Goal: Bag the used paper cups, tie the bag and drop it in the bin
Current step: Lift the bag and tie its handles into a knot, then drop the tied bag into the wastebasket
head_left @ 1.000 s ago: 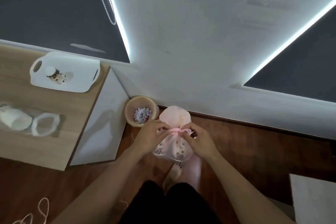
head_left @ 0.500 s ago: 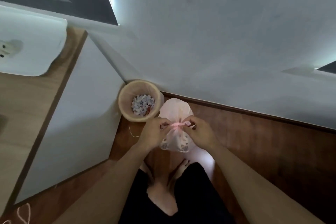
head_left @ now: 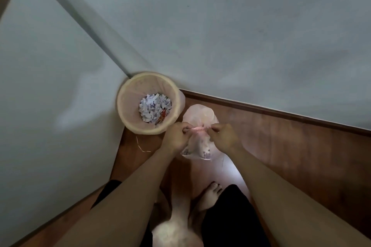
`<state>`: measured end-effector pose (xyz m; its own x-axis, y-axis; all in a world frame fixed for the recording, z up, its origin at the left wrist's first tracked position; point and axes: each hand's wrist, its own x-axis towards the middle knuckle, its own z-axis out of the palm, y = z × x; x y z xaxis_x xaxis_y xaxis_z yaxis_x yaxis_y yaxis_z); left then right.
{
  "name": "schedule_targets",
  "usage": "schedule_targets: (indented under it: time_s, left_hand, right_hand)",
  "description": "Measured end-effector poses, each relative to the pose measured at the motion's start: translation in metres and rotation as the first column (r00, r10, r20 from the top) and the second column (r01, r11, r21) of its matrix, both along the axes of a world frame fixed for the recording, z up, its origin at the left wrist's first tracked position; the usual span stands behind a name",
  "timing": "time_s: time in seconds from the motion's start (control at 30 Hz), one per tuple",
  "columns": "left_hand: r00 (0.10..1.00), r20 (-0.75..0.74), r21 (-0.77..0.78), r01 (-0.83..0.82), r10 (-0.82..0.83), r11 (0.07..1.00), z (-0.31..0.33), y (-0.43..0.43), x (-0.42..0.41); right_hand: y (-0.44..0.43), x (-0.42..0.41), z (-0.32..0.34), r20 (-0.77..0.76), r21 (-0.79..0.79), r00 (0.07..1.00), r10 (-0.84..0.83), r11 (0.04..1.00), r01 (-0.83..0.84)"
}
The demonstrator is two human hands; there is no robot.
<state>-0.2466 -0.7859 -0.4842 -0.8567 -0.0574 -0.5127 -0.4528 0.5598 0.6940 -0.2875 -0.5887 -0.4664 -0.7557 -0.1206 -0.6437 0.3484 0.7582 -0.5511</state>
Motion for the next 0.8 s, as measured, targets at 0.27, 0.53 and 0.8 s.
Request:
schedule_targets:
  time_s: [0.27,0.53,0.8]
  left_hand:
    - [0.983,0.051,0.001,-0.178,0.178,0.984,-0.019,-0.01,-0.024]
    - [0.978,0.102,0.023,-0.187,0.184,0.982,0.023,-0.022,-0.008]
    - [0.989,0.061,0.022,-0.139,0.138,0.99,0.151,-0.033,0.018]
  right_hand:
    - [-0.013,-0.01,-0.009,0.032,-0.159,0.992,-0.125,0.979,0.128]
    - [-0.003,-0.004,0.028,0.019,-0.172,0.992,-0.122,0.977,0.123]
    - [-0.001,0.006,0.162,-0.071,-0.174,0.996,-0.061,0.984,0.048]
